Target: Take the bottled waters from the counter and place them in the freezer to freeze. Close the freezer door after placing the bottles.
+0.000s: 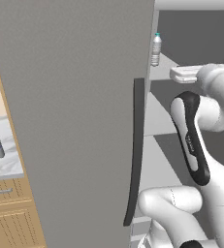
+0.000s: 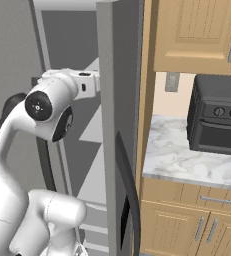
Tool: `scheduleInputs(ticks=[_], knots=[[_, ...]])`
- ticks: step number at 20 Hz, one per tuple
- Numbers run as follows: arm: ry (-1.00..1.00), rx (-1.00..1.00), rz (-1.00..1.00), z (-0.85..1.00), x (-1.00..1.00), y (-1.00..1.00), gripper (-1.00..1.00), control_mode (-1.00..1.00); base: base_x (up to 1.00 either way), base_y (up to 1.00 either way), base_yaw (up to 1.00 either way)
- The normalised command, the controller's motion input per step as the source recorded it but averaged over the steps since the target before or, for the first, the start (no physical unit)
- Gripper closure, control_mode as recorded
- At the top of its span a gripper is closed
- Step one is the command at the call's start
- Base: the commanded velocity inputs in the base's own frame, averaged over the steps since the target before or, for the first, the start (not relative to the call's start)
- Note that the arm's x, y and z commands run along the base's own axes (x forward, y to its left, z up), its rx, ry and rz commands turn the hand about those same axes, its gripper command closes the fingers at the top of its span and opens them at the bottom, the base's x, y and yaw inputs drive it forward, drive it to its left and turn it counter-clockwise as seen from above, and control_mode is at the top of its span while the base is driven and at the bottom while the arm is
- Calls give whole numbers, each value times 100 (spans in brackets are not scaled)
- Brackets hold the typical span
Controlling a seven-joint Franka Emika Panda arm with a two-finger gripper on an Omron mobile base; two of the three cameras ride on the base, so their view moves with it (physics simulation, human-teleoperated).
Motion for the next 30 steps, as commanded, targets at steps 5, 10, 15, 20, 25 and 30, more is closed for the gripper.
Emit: scheduleInputs(ticks=[5, 10, 15, 20, 25, 30], knots=[[17, 0, 0, 0, -61, 9, -100, -100, 0, 0, 0], [19, 0, 0, 0, -61, 11, -100, -100, 0, 0, 0], [21, 0, -3, 0, -57, 12, -100, -100, 0, 0, 0], [26, 1, -5, -2, -38, 12, -100, -100, 0, 0, 0], [30, 2, -5, -13, -23, 15, -100, -100, 0, 0, 0], [26, 6, -5, -23, -29, 8, -100, -100, 0, 0, 0]])
